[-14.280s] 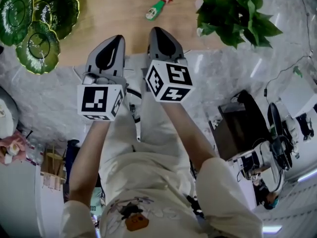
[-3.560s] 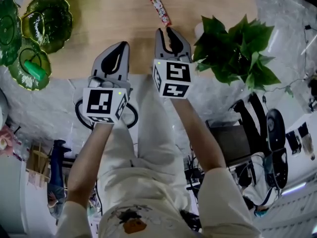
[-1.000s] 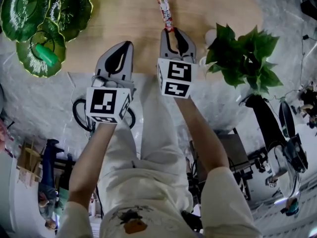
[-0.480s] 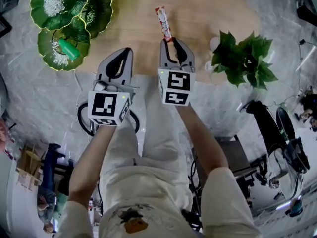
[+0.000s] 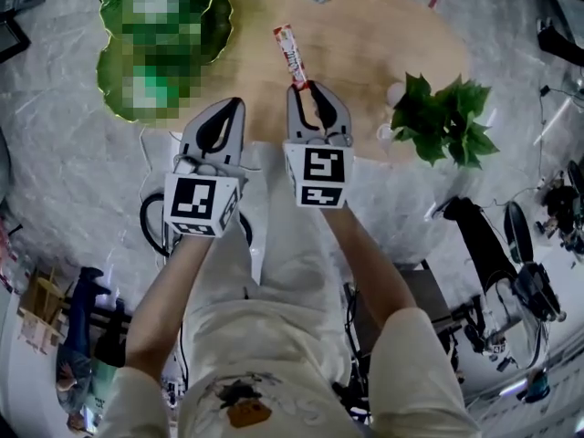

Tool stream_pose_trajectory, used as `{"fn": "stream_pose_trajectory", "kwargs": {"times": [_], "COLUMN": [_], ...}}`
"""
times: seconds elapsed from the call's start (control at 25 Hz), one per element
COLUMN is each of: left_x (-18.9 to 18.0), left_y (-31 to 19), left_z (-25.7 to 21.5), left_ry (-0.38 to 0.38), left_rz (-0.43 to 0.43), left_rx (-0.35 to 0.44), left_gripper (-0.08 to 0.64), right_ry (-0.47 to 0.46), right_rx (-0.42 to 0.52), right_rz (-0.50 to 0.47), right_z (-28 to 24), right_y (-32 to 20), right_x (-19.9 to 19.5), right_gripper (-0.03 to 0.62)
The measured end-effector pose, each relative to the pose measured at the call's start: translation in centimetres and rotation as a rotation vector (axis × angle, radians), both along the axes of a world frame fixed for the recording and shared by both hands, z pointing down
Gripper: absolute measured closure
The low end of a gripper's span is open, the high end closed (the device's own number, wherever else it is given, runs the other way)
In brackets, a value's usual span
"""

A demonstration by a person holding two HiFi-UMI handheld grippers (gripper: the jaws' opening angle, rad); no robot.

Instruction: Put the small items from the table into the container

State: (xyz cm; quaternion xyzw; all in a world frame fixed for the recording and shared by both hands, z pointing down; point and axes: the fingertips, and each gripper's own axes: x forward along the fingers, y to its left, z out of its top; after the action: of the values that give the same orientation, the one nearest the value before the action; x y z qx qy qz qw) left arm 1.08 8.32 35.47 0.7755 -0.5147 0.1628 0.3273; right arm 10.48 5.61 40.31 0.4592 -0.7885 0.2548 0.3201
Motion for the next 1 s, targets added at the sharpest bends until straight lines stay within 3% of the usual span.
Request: {"fn": "stream_pose_trajectory", "kwargs": {"times": [1.0], "left_x": [-10.9], "left_y": [2.2], "left_z": [-3.8], "left_ry": [-0.001], "left_rz": [-0.149], "left_rx": [0.034], "left_gripper": [0.560], "right_ry": [-0.068], "right_rx": [0.021], "right_rz": [-0.193], "right_z": [-6.2], "right_y": [2.5], "right_x": [-12.9], "right_gripper": [0.482]}}
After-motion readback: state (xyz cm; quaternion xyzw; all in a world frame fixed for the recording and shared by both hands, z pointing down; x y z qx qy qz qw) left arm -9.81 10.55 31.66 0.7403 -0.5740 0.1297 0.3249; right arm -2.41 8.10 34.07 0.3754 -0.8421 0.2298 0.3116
